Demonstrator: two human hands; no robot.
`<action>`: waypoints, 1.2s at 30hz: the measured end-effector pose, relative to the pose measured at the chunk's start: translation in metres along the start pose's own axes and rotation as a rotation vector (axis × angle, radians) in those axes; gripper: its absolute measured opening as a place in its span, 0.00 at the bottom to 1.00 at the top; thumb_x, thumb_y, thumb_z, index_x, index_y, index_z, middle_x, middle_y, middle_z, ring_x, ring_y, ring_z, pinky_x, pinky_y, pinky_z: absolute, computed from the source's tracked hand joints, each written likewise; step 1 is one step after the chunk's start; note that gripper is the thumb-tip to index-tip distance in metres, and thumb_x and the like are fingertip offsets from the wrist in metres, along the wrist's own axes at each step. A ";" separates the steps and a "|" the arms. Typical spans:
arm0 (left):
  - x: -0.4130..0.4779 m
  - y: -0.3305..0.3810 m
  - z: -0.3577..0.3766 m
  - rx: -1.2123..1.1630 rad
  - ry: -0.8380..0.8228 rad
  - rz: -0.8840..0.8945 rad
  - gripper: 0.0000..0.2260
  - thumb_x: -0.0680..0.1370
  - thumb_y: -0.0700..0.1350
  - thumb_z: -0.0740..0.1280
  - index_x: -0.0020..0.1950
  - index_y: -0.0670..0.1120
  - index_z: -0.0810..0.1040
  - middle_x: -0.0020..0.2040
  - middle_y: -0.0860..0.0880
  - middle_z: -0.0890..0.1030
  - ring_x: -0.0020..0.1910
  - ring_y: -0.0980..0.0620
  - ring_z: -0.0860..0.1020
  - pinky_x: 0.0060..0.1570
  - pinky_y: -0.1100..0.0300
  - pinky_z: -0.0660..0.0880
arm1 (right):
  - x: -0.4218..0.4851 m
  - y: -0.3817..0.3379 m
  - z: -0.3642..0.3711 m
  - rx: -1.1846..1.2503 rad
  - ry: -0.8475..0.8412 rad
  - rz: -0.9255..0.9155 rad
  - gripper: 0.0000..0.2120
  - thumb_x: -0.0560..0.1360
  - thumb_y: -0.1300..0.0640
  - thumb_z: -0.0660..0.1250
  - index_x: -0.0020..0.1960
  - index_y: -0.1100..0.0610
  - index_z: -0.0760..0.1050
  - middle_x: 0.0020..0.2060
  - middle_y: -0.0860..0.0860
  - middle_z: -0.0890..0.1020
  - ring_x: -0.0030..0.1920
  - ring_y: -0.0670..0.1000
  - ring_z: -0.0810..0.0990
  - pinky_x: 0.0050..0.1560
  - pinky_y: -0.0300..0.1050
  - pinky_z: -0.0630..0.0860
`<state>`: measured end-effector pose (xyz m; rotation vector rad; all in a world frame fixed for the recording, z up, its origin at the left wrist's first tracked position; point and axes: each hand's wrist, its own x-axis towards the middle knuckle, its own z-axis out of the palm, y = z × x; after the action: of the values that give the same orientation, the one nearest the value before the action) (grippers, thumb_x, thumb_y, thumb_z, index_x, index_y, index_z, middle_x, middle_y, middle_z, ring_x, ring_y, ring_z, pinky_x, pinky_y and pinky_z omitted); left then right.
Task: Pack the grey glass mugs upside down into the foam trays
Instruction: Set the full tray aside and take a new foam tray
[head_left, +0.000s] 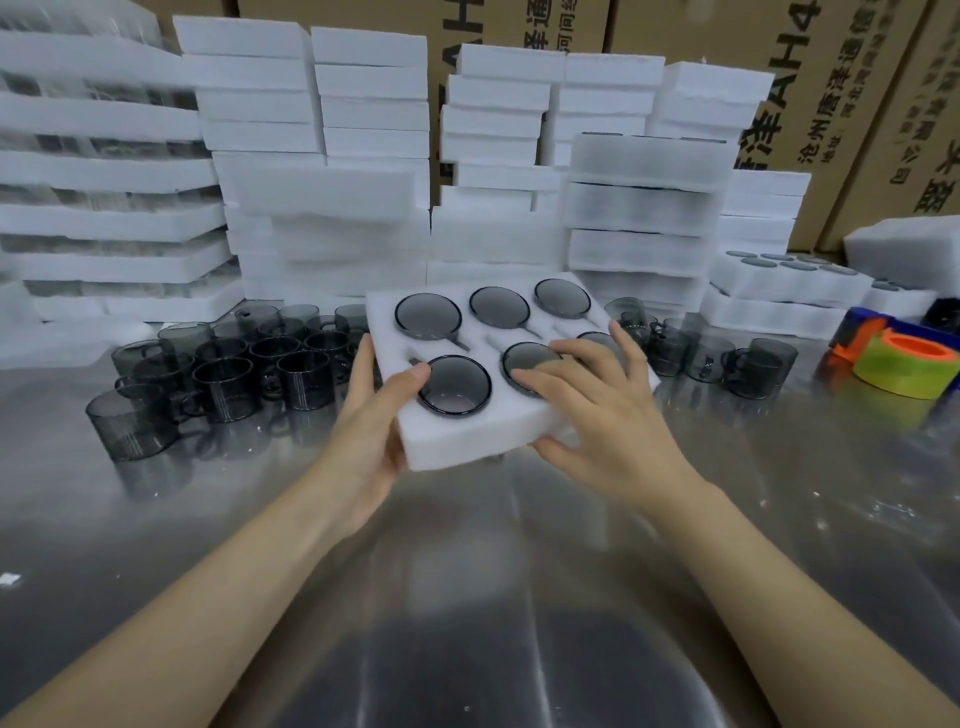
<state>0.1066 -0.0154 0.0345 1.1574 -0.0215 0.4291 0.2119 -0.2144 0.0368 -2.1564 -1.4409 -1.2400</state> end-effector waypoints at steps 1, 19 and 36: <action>0.001 -0.001 -0.002 0.014 0.000 -0.002 0.23 0.75 0.46 0.68 0.68 0.60 0.69 0.62 0.53 0.80 0.56 0.52 0.81 0.43 0.50 0.80 | 0.000 0.000 0.000 0.001 0.009 -0.016 0.25 0.62 0.58 0.77 0.59 0.56 0.80 0.49 0.48 0.82 0.62 0.54 0.71 0.70 0.62 0.60; 0.001 -0.036 0.003 0.271 -0.093 -0.051 0.26 0.73 0.57 0.59 0.70 0.51 0.66 0.59 0.46 0.78 0.45 0.50 0.82 0.44 0.57 0.78 | -0.016 0.060 -0.062 -0.266 -0.028 0.925 0.32 0.62 0.61 0.75 0.65 0.54 0.76 0.53 0.61 0.80 0.60 0.64 0.70 0.56 0.57 0.68; -0.001 -0.038 0.003 0.381 -0.127 -0.078 0.14 0.83 0.49 0.53 0.61 0.49 0.75 0.58 0.47 0.78 0.45 0.50 0.81 0.45 0.59 0.77 | -0.030 0.074 -0.059 -0.262 -0.497 1.199 0.32 0.63 0.58 0.79 0.66 0.50 0.75 0.55 0.61 0.77 0.63 0.61 0.68 0.58 0.52 0.67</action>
<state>0.1188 -0.0312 0.0021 1.5549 -0.0054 0.2962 0.2413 -0.3045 0.0657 -2.8280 0.1250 -0.4396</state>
